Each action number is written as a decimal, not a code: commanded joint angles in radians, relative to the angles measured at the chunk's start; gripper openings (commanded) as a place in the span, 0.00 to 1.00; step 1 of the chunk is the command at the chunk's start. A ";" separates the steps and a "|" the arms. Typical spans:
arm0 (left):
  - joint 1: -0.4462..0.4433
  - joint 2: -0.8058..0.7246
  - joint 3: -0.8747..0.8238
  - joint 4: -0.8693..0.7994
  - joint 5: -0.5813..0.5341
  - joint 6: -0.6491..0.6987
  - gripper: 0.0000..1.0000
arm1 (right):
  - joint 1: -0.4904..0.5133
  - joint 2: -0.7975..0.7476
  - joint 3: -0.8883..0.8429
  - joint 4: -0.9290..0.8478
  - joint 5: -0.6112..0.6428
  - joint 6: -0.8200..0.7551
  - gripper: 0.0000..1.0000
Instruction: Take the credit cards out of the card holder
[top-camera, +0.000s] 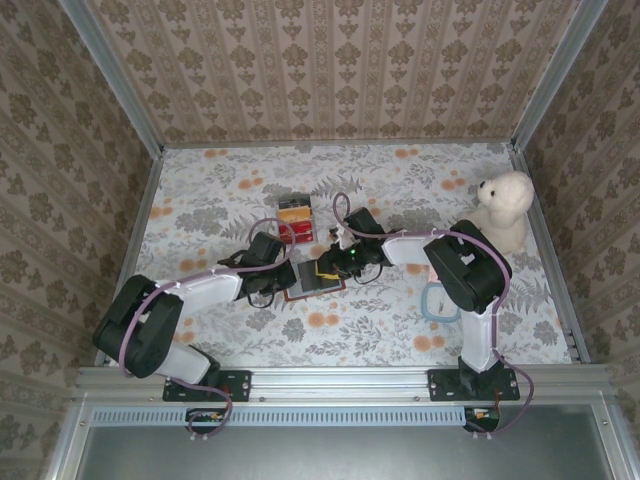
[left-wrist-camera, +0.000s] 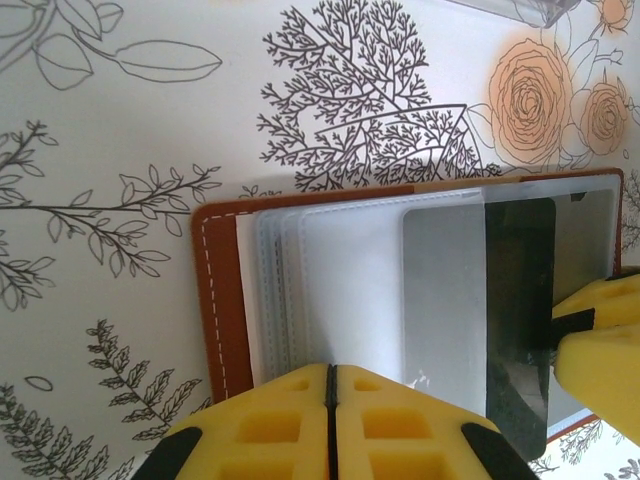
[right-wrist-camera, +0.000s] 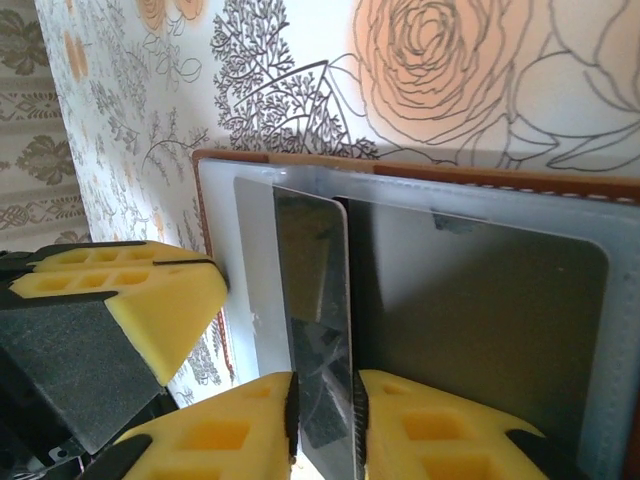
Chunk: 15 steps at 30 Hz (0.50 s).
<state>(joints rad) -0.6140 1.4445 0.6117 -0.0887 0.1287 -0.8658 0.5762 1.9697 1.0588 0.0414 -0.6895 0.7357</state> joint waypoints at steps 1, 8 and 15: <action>-0.004 -0.028 0.018 -0.103 0.016 0.039 0.09 | 0.001 0.008 0.006 -0.063 0.038 -0.021 0.28; -0.008 -0.058 0.062 -0.074 0.052 0.053 0.08 | 0.002 0.023 0.009 -0.071 0.044 -0.022 0.29; -0.021 0.033 0.102 -0.065 0.064 0.052 0.04 | 0.007 0.034 0.011 -0.069 0.040 -0.021 0.29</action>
<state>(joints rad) -0.6239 1.4368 0.6849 -0.1467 0.1730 -0.8326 0.5785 1.9697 1.0660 0.0303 -0.6888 0.7326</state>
